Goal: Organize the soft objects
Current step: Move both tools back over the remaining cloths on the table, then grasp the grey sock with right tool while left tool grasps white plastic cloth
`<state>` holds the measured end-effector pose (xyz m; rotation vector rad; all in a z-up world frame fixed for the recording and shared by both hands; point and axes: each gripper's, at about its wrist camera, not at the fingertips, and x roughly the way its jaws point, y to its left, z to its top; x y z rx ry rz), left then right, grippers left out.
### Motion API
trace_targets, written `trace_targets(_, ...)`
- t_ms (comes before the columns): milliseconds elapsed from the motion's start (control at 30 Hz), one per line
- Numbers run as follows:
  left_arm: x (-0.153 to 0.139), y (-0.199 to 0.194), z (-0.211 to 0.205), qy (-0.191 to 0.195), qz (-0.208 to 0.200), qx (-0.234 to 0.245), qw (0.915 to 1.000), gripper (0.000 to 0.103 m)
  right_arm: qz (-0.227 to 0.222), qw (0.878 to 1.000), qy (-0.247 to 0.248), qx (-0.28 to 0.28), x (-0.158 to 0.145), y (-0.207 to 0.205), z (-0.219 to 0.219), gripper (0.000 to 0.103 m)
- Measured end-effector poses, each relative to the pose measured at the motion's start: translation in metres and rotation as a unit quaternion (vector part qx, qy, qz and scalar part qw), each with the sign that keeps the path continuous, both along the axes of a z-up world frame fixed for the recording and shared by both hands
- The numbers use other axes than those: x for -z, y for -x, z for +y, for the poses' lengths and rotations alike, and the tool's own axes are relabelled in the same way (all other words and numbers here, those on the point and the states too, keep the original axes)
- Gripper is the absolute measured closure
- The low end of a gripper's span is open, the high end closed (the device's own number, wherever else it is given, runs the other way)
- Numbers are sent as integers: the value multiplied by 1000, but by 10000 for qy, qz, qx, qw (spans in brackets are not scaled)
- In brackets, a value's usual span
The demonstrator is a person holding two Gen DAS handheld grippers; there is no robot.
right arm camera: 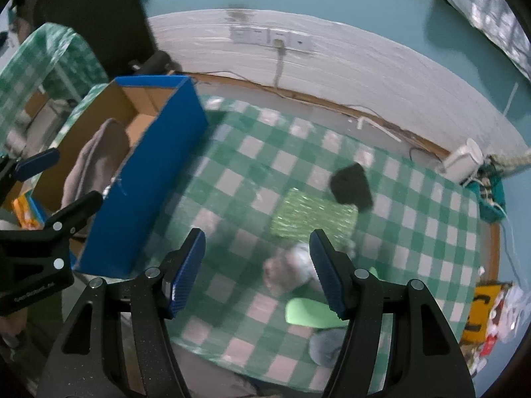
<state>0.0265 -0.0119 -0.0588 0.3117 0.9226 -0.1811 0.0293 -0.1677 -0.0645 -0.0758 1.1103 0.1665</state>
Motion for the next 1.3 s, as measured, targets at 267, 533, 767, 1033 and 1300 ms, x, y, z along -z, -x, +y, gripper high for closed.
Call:
trace_targets(267,11,-2,-39,-69,180,332,9993,23,101,9989,-38,453,9,11,-49,37)
trace_targets(533,31,-1,-75,-225,409,656,9968,23,247,9966,-35,784,24,25,-85,36)
trace_targets(767,48,3,-100,-210,650,876,9938,23,333,9950,15,938,42,45,-107,32)
trace_targets(1033,72,17,-123,-313,900,1149,9888,23,648,9933,-118,951,69,66,-120,32)
trace_targets(1300,87,16,-134,-468,1012,1180,9867,23,940,9921,-121,821,90,73,-119,32)
